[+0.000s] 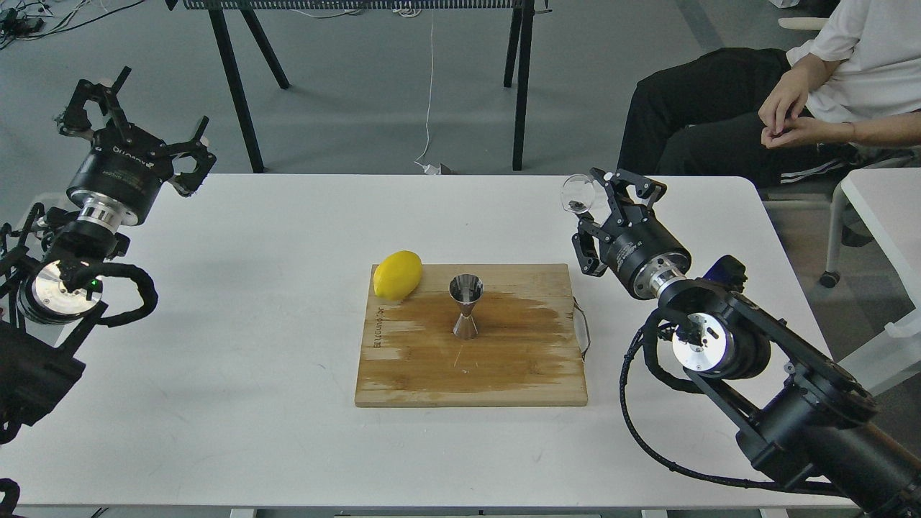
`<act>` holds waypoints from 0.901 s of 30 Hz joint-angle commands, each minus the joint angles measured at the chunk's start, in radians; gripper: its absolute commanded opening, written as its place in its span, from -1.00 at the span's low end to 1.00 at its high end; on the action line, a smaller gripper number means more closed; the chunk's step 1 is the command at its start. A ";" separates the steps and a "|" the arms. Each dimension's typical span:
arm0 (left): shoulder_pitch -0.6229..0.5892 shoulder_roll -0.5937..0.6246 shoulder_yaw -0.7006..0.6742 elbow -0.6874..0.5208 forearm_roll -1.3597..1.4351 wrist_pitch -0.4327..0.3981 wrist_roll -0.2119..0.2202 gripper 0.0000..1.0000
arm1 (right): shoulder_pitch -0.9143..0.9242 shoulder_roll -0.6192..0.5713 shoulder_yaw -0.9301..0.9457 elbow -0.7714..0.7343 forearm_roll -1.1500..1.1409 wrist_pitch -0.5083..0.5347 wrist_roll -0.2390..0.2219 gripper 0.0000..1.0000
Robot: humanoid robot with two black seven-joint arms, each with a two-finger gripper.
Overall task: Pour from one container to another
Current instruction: 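Turn the clear cup upright and carry it back away from the board, then lower the clear cup onto the table and open the right gripper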
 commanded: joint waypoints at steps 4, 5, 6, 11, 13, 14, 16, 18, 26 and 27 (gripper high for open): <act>-0.001 0.008 -0.001 0.000 -0.001 -0.002 0.001 1.00 | -0.011 0.009 0.163 -0.265 0.373 0.100 -0.094 -0.34; -0.001 0.008 -0.001 0.000 -0.001 -0.002 -0.001 1.00 | -0.013 0.009 0.173 -0.302 0.416 0.112 -0.103 -0.34; -0.001 0.008 -0.001 0.000 -0.001 -0.002 0.001 1.00 | -0.014 0.011 0.180 -0.333 0.461 0.120 -0.109 -0.33; 0.001 0.008 -0.001 0.000 -0.001 -0.004 0.001 1.00 | -0.023 0.012 0.184 -0.419 0.619 0.128 -0.116 -0.33; 0.002 0.008 -0.001 0.000 -0.001 -0.006 0.001 1.00 | -0.039 0.023 0.184 -0.424 0.636 0.129 -0.114 -0.33; 0.002 0.008 -0.001 0.000 -0.001 -0.006 0.001 1.00 | -0.046 0.032 0.186 -0.424 0.638 0.129 -0.114 -0.33; 0.001 0.008 -0.001 0.000 -0.001 -0.007 0.001 1.00 | -0.056 0.049 0.190 -0.434 0.638 0.129 -0.114 -0.32; 0.002 0.008 -0.001 0.000 -0.001 -0.007 0.001 1.00 | -0.059 0.064 0.203 -0.470 0.639 0.137 -0.116 -0.32; 0.009 0.008 -0.001 0.000 -0.001 -0.009 0.001 1.00 | -0.080 0.092 0.203 -0.514 0.638 0.169 -0.114 -0.24; 0.009 0.008 -0.001 0.000 -0.001 -0.009 0.001 1.00 | -0.080 0.092 0.203 -0.520 0.638 0.173 -0.114 -0.24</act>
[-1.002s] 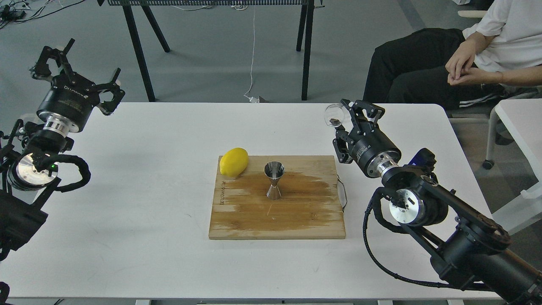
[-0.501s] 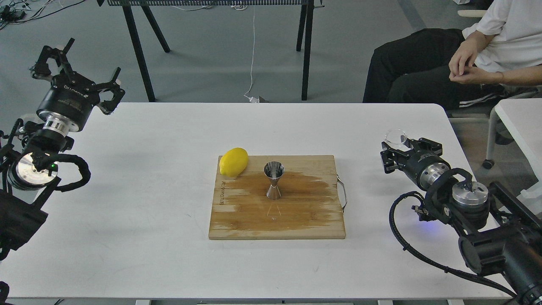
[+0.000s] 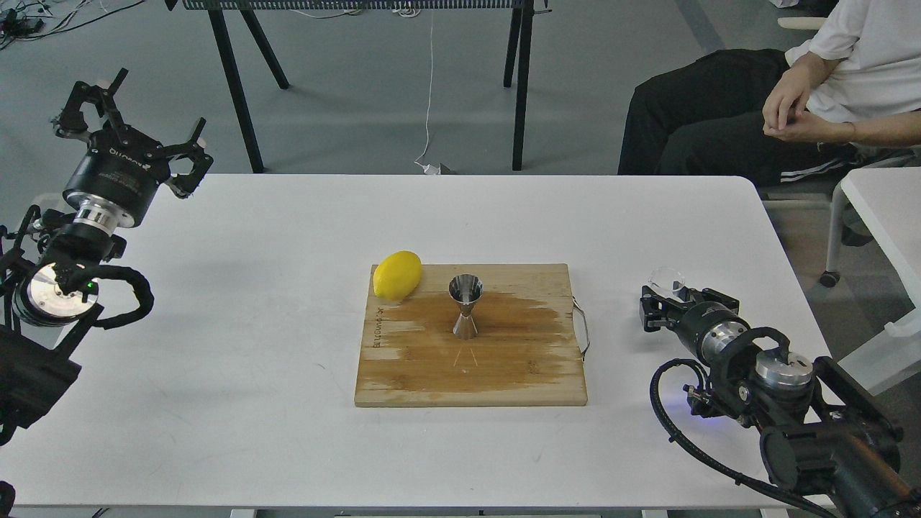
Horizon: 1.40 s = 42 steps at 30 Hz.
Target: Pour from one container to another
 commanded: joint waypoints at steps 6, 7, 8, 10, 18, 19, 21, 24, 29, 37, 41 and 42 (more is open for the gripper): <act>-0.001 -0.001 0.002 0.000 0.000 0.003 0.000 1.00 | -0.010 0.001 -0.010 -0.021 -0.003 0.008 0.001 0.09; -0.001 -0.001 0.002 0.000 0.000 0.003 0.000 1.00 | -0.012 0.001 -0.010 -0.021 -0.001 0.008 0.001 0.11; -0.001 -0.001 0.002 0.000 0.000 0.003 0.000 1.00 | -0.014 0.000 -0.010 -0.021 -0.003 0.008 0.001 0.11; -0.001 -0.001 0.002 0.000 0.000 0.002 0.000 1.00 | -0.018 0.000 -0.012 -0.021 -0.003 0.011 0.001 0.12; 0.000 0.000 0.002 0.000 0.000 0.002 0.000 1.00 | -0.047 -0.003 -0.004 0.003 -0.003 0.008 0.002 1.00; 0.000 0.002 0.002 0.000 0.000 0.000 0.000 1.00 | -0.061 -0.008 -0.003 0.019 -0.003 0.010 0.002 0.97; 0.002 0.002 0.000 0.000 0.000 0.000 -0.002 1.00 | -0.090 -0.020 0.002 0.060 -0.003 0.008 0.005 0.98; 0.002 0.003 0.000 0.000 0.000 -0.002 -0.002 1.00 | -0.141 -0.066 0.006 0.131 -0.003 0.021 0.015 0.98; 0.000 0.005 -0.017 0.000 -0.001 -0.002 0.002 1.00 | -0.227 -0.161 0.025 0.290 -0.010 0.102 0.019 0.99; -0.006 0.005 -0.020 0.003 -0.001 -0.002 0.006 1.00 | -0.225 -0.273 0.060 0.340 -0.086 0.372 0.022 0.99; -0.001 0.003 -0.020 0.009 -0.001 -0.003 0.003 1.00 | -0.156 -0.276 0.094 0.275 -0.171 0.479 0.024 1.00; -0.001 0.002 -0.020 0.011 -0.001 -0.003 0.003 1.00 | -0.130 -0.276 0.094 0.248 -0.193 0.496 0.025 1.00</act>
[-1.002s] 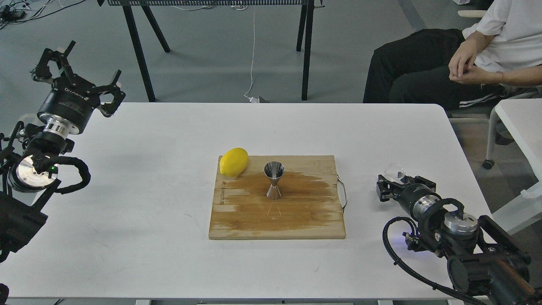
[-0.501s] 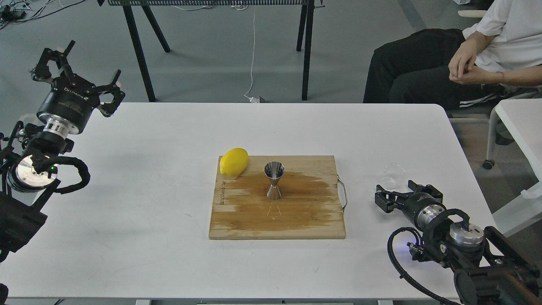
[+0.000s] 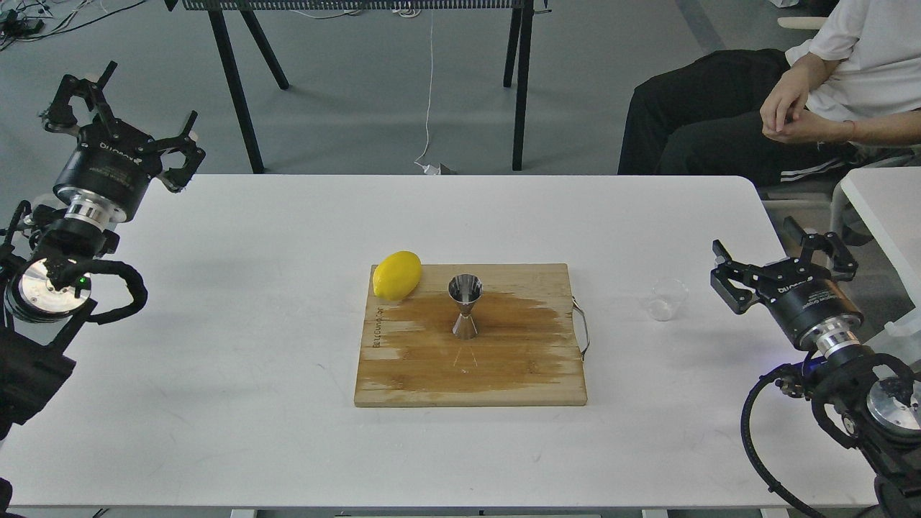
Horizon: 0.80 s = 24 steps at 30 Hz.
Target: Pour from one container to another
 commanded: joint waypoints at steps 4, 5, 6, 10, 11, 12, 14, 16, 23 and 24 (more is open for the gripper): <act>0.007 -0.008 0.000 0.007 0.002 -0.001 -0.004 1.00 | 0.156 0.001 0.009 -0.198 -0.135 0.159 0.064 1.00; 0.007 -0.009 -0.001 0.007 0.002 -0.001 -0.004 1.00 | 0.179 0.005 0.004 -0.227 -0.154 0.159 0.081 1.00; 0.005 -0.009 -0.001 0.007 0.002 -0.001 -0.004 1.00 | 0.211 0.005 0.000 -0.254 -0.174 0.159 0.095 1.00; 0.002 -0.009 -0.001 0.007 0.000 0.000 -0.004 1.00 | 0.308 0.006 -0.005 -0.317 -0.231 0.159 0.100 1.00; 0.002 -0.009 -0.004 0.008 -0.001 0.000 -0.004 1.00 | 0.329 0.006 -0.007 -0.330 -0.250 0.159 0.101 1.00; 0.002 -0.009 -0.010 0.010 -0.002 0.000 -0.006 1.00 | 0.351 0.008 -0.008 -0.347 -0.276 0.159 0.104 1.00; 0.001 -0.009 -0.020 0.022 -0.002 -0.001 -0.004 1.00 | 0.407 0.012 -0.008 -0.399 -0.326 0.159 0.125 1.00; -0.001 -0.009 -0.020 0.030 -0.002 -0.001 -0.003 1.00 | 0.449 0.012 -0.010 -0.453 -0.333 0.159 0.161 1.00; -0.004 -0.012 -0.020 0.030 -0.002 0.000 -0.006 1.00 | 0.540 0.023 -0.014 -0.591 -0.333 0.159 0.173 1.00; -0.004 -0.012 -0.020 0.030 -0.002 0.000 -0.006 1.00 | 0.541 0.026 -0.014 -0.593 -0.333 0.159 0.173 1.00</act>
